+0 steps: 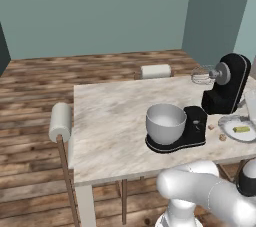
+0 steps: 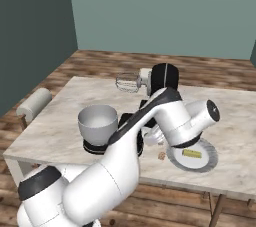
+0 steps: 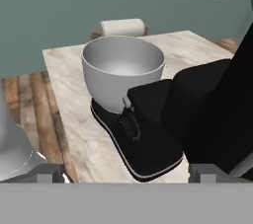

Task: Add butter and sugar cubes to the stand mixer bowl and then turn on the stand mixer to begin making frosting.

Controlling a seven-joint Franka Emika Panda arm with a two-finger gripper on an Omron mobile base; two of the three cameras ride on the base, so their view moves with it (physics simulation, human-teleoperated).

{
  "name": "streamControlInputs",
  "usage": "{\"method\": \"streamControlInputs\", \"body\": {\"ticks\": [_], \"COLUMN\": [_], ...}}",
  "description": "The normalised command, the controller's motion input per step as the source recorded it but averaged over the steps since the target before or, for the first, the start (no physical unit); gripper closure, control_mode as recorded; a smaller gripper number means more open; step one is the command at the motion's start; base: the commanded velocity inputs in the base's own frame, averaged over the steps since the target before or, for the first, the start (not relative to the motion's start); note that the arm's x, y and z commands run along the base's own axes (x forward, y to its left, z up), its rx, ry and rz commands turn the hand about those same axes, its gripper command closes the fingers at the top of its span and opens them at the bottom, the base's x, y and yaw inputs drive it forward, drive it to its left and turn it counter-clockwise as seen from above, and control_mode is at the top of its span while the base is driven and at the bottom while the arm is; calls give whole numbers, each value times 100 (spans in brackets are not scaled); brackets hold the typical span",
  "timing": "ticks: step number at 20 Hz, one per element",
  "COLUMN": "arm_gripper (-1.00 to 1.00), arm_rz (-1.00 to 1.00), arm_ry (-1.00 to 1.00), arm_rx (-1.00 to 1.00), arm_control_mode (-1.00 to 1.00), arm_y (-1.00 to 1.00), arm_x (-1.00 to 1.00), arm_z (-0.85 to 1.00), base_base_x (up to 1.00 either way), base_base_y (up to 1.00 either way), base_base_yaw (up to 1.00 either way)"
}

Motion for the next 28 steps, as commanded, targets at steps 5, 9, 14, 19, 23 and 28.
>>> {"method": "streamControlInputs", "body": {"ticks": [5,9,14,19,23,28], "arm_gripper": [-100,-100,-100,-100,-100,-100], "arm_rz": [6,0,0,-1,0,0], "arm_ry": [-1,3,4,0,0,2], "arm_rx": [1,4,9,16,16,1], "arm_control_mode": [-100,-100,-100,-100,-100,-100], "arm_y": [-30,-6,0,0,-3,0], "arm_x": [-12,-3,0,0,0,0], "arm_z": [-44,-50,-50,-29,-16,-19], "base_base_x": [0,0,0,0,0,0], "base_base_y": [0,0,0,0,0,0], "base_base_yaw": [0,0,0,0,0,0]}}
